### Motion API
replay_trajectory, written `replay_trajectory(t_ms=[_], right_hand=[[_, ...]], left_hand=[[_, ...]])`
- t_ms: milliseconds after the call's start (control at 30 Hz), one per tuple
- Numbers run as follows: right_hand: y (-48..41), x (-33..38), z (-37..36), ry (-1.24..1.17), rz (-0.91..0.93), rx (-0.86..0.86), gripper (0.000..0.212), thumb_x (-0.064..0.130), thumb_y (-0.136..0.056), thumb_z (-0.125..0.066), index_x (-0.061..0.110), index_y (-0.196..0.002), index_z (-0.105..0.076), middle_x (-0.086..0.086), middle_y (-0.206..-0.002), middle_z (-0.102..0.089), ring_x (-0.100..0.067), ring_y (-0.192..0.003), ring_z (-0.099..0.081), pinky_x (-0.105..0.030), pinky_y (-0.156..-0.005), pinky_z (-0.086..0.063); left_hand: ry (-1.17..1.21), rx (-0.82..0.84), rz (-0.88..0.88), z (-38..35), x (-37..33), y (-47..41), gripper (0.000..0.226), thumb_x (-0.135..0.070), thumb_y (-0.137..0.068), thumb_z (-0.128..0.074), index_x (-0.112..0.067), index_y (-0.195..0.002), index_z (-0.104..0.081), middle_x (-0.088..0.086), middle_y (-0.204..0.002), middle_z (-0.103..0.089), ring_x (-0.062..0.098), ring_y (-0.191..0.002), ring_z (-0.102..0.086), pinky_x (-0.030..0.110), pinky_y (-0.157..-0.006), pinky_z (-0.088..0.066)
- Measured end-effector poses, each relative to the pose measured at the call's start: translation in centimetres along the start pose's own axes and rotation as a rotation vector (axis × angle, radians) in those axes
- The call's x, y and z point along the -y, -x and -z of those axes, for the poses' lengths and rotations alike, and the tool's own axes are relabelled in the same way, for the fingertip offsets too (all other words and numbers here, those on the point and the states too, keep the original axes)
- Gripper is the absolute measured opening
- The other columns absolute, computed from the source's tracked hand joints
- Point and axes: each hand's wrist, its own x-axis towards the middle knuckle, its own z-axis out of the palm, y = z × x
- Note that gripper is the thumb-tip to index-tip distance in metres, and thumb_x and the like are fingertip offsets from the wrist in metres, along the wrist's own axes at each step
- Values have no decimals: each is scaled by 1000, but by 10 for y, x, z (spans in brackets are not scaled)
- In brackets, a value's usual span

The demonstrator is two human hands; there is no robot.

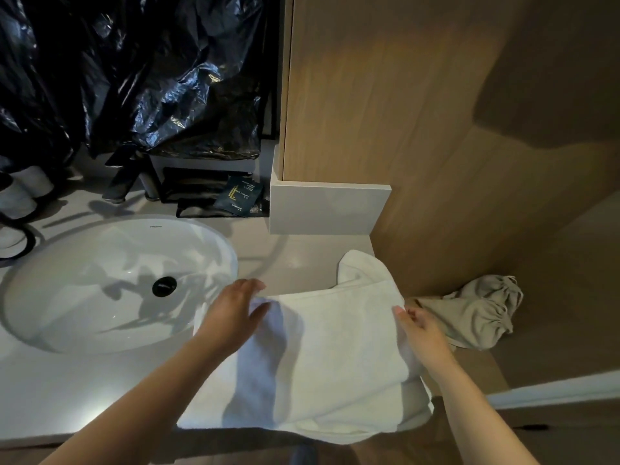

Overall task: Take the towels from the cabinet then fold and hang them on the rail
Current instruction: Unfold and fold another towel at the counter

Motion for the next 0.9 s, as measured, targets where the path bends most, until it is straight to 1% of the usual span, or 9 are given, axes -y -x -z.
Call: replay_trajectory(t_ms=[67, 233, 267, 367, 433, 533, 767, 833, 900], right_hand=[[10, -13, 4, 0, -60, 27, 26, 47, -95, -55, 23, -106, -58, 0, -103, -65, -8, -88, -58, -32, -78, -42], [32, -34, 11, -7, -112, 48, 49, 51, -96, -52, 14, -129, -52, 0, -120, -62, -22, -111, -58, -34, -87, -47], [36, -37, 10, 1, -124, 38, 48, 50, -97, -51, 12, -125, -53, -1, -118, -62, -24, -111, -58, -32, -83, -46], [44, -48, 9, 40, -166, -51, 40, 50, -97, -49, 10, -95, -55, -1, -91, -62, -22, -89, -59, -28, -64, -42], [48, -55, 7, 32, -210, -76, 40, 51, -96, -50, 12, -87, -55, -2, -87, -60, -16, -81, -56, -25, -59, -38], [50, -62, 3, -77, -275, -79, 44, 51, -93, -56, 8, -84, -55, -7, -87, -61, -17, -79, -57, -26, -60, -40], [50, -64, -4, -84, -276, -97, 36, 43, -91, -63, 8, -88, -58, -10, -93, -66, -26, -89, -62, -40, -81, -51], [52, -63, -6, -77, -250, -101, 33, 41, -92, -63, 9, -92, -59, -7, -94, -66, -24, -88, -62, -36, -74, -51], [54, -61, -9, -49, -224, -108, 29, 41, -93, -62, 13, -92, -57, -5, -94, -66, -21, -84, -61, -27, -61, -44]], left_hand=[[25, 54, -117, -10, -27, -11, 35, -26, -90, -66, -9, -121, -64, 7, -121, -65, 24, -113, -59, 26, -97, -40], [23, 219, -250, -44, -78, -32, 43, -28, -91, -65, -6, -127, -58, 12, -125, -61, 28, -114, -56, 33, -99, -41], [-7, 251, -258, -51, -83, -36, 48, -31, -92, -64, -6, -132, -54, 12, -130, -58, 28, -117, -54, 33, -101, -40], [-95, 337, -208, -67, -94, -48, 58, -38, -94, -58, -9, -142, -42, 11, -140, -50, 27, -126, -48, 31, -107, -34], [-147, 348, -182, -75, -99, -57, 58, -43, -95, -55, -9, -140, -45, 13, -135, -52, 29, -124, -48, 31, -106, -34], [-197, 340, -188, -81, -105, -65, 53, -44, -94, -55, -9, -133, -53, 16, -125, -55, 31, -117, -51, 31, -101, -36], [-169, 379, -117, -85, -107, -72, 44, -37, -92, -61, -6, -123, -57, 19, -120, -56, 36, -112, -52, 33, -94, -38], [-177, 391, -100, -85, -105, -71, 42, -35, -91, -62, -5, -121, -59, 19, -119, -58, 36, -112, -54, 33, -93, -40], [-97, 398, -62, -84, -101, -71, 37, -29, -87, -68, -3, -112, -62, 16, -114, -64, 34, -109, -57, 32, -90, -41]])
